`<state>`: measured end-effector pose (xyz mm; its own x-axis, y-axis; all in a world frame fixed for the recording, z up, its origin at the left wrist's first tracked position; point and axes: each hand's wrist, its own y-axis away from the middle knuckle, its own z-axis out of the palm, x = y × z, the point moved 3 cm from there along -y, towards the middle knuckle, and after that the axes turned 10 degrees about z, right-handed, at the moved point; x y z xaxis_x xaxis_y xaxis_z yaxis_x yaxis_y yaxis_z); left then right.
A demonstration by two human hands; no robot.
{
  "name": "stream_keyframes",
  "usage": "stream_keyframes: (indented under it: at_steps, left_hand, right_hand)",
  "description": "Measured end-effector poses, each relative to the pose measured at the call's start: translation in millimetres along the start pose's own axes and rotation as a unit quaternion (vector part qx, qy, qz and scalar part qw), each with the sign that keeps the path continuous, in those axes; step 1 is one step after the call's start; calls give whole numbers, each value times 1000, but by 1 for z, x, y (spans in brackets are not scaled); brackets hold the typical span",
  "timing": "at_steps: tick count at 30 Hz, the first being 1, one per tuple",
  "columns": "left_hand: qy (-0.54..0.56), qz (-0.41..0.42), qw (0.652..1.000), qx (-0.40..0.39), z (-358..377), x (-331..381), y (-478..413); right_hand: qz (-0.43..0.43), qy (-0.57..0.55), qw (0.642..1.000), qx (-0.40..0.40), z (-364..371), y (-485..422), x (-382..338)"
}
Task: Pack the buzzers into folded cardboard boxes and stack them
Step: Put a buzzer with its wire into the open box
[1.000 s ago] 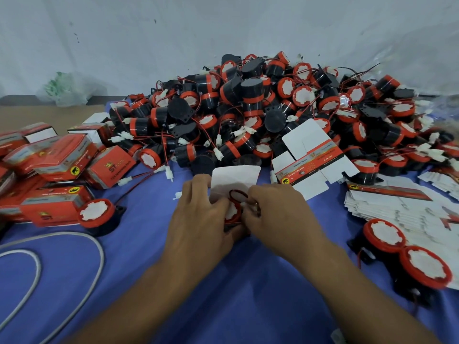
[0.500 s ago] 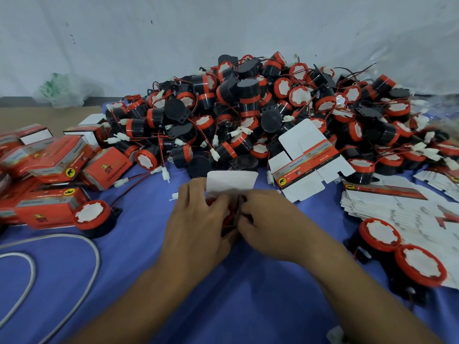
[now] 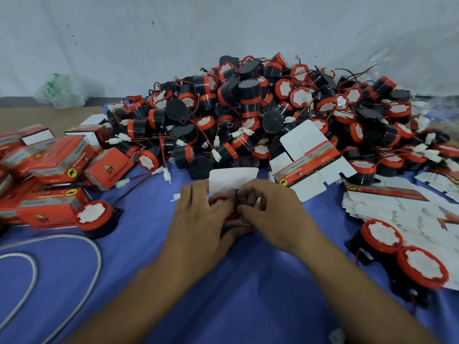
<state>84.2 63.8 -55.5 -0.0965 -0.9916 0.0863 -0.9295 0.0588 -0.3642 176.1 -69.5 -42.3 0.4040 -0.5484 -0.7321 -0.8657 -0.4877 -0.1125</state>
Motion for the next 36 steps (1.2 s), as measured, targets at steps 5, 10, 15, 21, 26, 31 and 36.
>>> stream_keyframes:
  at_steps: [5,10,15,21,26,31,36]
  left_hand:
    - [3,11,1000,6,1,2,1]
    - [7,10,1000,14,1,3,2]
    - [9,21,1000,8,1,3,1]
    - [-1,29,999,21,1,6,2]
    - [22,30,997,64,-1,7,2]
    - [56,23,993,101,0,5,1]
    - [71,23,992,106,1,4,0]
  right_hand:
    - [-3,-27,1000,10,2,0,3]
    - [-48,33,998,12,3,0,1]
    - [-85,92,991,40,6,0,-1]
    - [-88,85,991,50,2,-1,-4]
    - [-29,69,995,67,3,0,0]
    - [26,41,996,71,-2,-2,3]
    - [21,94,992,77,-1,-2,4]
